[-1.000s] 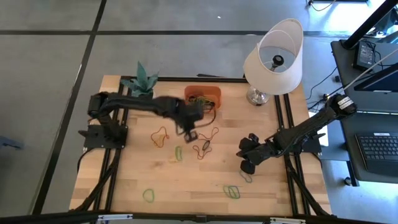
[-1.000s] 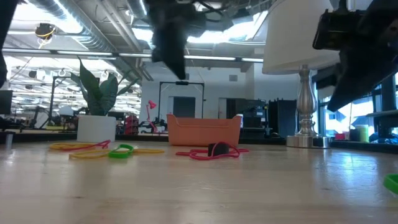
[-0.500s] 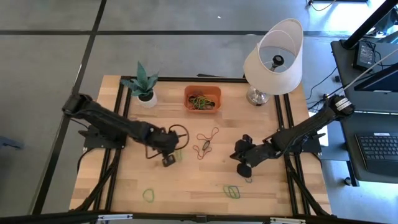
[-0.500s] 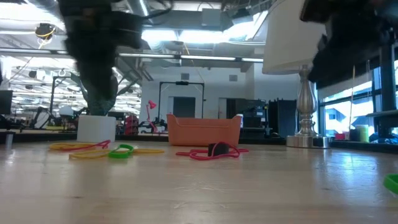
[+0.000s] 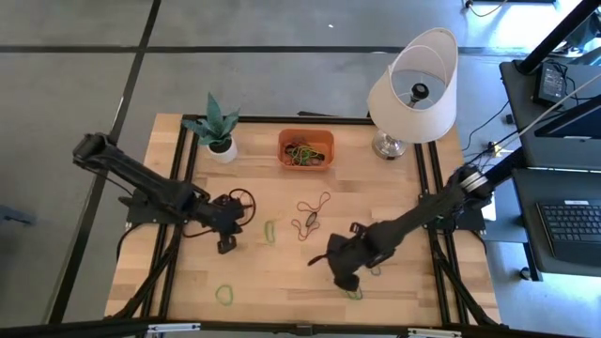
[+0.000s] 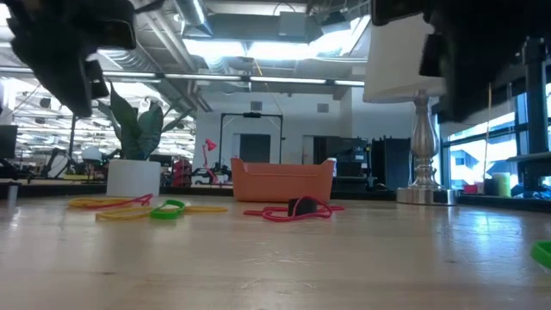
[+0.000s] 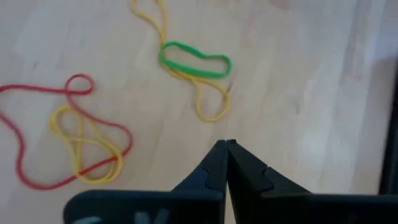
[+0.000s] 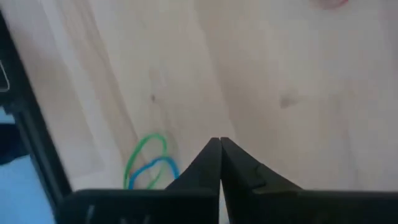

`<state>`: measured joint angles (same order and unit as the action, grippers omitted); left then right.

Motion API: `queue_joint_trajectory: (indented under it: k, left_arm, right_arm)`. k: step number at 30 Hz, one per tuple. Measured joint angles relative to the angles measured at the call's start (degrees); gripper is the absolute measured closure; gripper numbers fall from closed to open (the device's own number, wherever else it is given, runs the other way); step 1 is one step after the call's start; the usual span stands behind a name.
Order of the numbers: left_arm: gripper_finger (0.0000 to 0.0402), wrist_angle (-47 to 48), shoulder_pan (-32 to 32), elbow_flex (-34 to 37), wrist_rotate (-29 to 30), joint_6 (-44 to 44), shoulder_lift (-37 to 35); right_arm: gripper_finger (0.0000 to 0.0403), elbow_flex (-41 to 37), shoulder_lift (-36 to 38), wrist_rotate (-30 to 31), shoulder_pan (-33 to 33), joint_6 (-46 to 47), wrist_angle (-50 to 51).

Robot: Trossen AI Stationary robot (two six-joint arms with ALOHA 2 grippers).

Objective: Pick and place rubber bands into bin
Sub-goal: Put the right green rubber band into the orange bin

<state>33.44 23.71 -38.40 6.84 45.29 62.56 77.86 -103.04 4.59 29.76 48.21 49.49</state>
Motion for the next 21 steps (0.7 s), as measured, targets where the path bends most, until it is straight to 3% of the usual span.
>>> queue_joint_trajectory:
  k: [10,21]
  left_arm:
    - [0.0399,-0.4,2.9,0.5,0.7,-2.1,-3.9]
    - [0.0399,0.3,4.5,0.6,2.7,-8.1,-4.1]
  right_arm:
    - [0.0334,3.6,-6.9,-2.7,2.3,9.5,3.7]
    - [0.0278,3.6,-8.4,-3.1,4.7,13.3,-2.0]
